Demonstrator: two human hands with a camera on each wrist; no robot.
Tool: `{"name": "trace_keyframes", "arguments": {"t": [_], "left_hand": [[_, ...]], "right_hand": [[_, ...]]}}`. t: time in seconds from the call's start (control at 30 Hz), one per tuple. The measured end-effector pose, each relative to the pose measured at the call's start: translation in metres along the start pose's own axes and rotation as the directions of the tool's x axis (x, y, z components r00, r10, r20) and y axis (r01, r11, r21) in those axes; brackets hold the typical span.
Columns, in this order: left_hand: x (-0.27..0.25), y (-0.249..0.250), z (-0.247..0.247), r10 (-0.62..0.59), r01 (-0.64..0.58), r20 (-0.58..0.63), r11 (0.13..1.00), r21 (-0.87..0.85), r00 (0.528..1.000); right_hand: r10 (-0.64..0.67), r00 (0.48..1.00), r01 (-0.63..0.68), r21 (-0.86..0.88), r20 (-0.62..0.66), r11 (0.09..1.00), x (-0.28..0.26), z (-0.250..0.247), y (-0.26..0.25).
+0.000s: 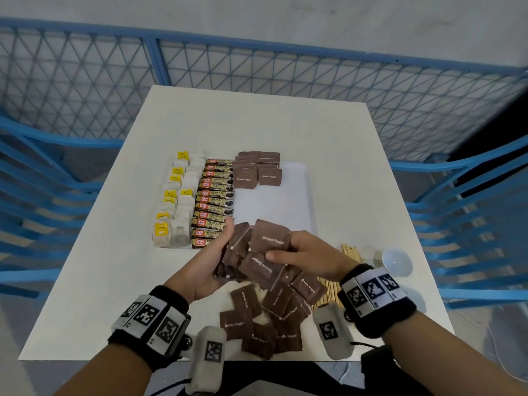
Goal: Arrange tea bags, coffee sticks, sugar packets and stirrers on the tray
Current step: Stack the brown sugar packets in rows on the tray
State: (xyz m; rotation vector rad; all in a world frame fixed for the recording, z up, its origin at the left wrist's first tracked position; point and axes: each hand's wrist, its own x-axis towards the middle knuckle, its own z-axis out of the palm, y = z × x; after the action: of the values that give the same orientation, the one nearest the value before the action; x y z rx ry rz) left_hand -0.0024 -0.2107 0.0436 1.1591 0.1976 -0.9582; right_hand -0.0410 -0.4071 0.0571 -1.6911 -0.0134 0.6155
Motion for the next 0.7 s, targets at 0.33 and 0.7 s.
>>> {"name": "trace_keyframes", "arguments": {"t": [0.33, 0.7], "left_hand": [[-0.001, -0.003, -0.021, 0.156, -0.160, 0.055, 0.985, 0.059, 0.986], [-0.002, 0.007, -0.050, 0.227, -0.226, -0.017, 0.974, 0.019, 0.974]], "right_hand": [[-0.079, 0.985, 0.068, -0.074, -0.152, 0.995, 0.025, 0.022, -0.001], [-0.039, 0.847, 0.106, 0.096, -0.530, 0.990, 0.041, 0.034, 0.000]]}}
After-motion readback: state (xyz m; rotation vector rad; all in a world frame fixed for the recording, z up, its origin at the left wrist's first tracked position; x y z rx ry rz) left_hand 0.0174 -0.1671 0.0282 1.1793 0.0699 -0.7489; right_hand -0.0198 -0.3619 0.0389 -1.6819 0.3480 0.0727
